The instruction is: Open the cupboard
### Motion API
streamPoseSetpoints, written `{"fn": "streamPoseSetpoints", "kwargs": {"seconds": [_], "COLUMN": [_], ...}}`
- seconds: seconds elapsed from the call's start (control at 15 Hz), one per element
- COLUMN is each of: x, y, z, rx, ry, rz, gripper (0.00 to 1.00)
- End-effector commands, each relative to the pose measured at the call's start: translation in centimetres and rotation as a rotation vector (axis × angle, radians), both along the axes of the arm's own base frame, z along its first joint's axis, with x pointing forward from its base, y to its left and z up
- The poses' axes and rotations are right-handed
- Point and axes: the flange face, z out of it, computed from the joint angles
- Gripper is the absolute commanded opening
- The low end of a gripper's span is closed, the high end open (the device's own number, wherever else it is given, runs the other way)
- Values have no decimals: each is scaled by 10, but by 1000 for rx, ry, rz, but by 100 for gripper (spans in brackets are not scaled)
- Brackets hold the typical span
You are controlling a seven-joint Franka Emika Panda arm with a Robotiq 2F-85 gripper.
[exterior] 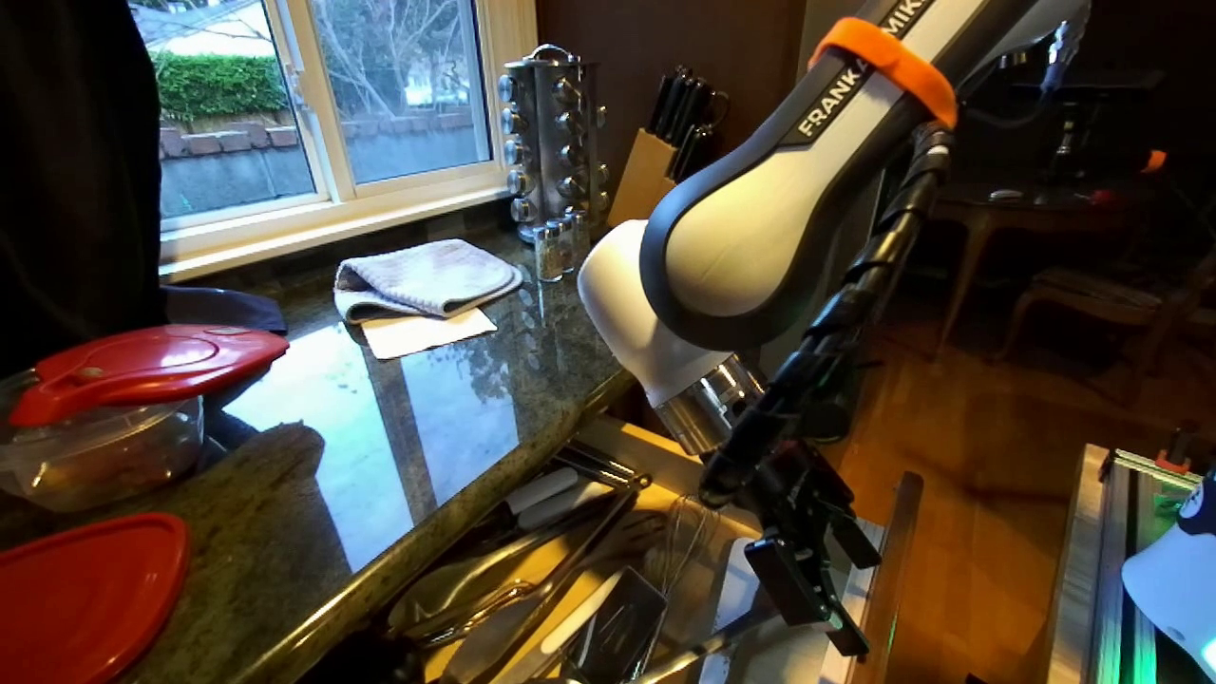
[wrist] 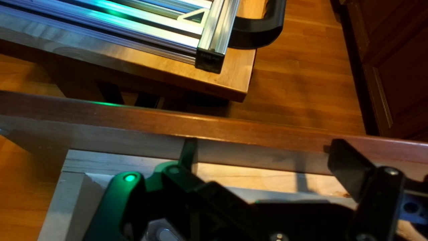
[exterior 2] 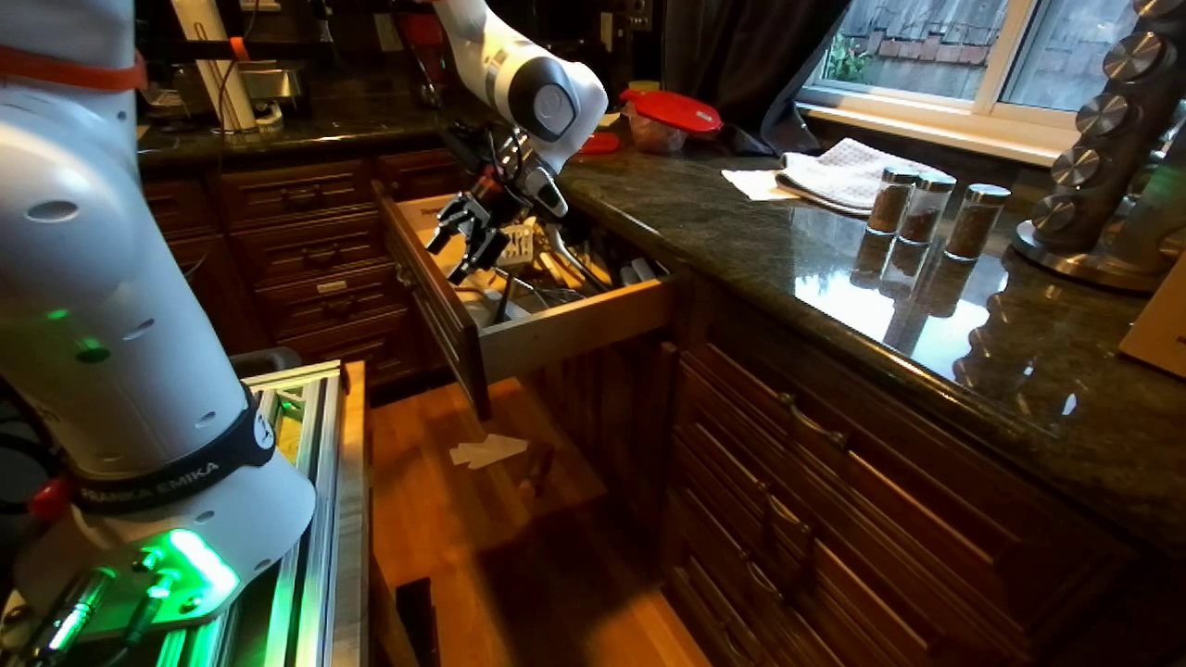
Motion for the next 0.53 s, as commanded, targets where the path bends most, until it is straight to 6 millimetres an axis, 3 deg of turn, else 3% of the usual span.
{"fn": "streamPoseSetpoints", "kwargs": {"seconds": [0.0,0.47], "x": [-2,-6], "y": [5,6], "z": [-3,-10], "rx": [15,12], "ry": [52,78], "rz": [4,9], "gripper": [100,100]}}
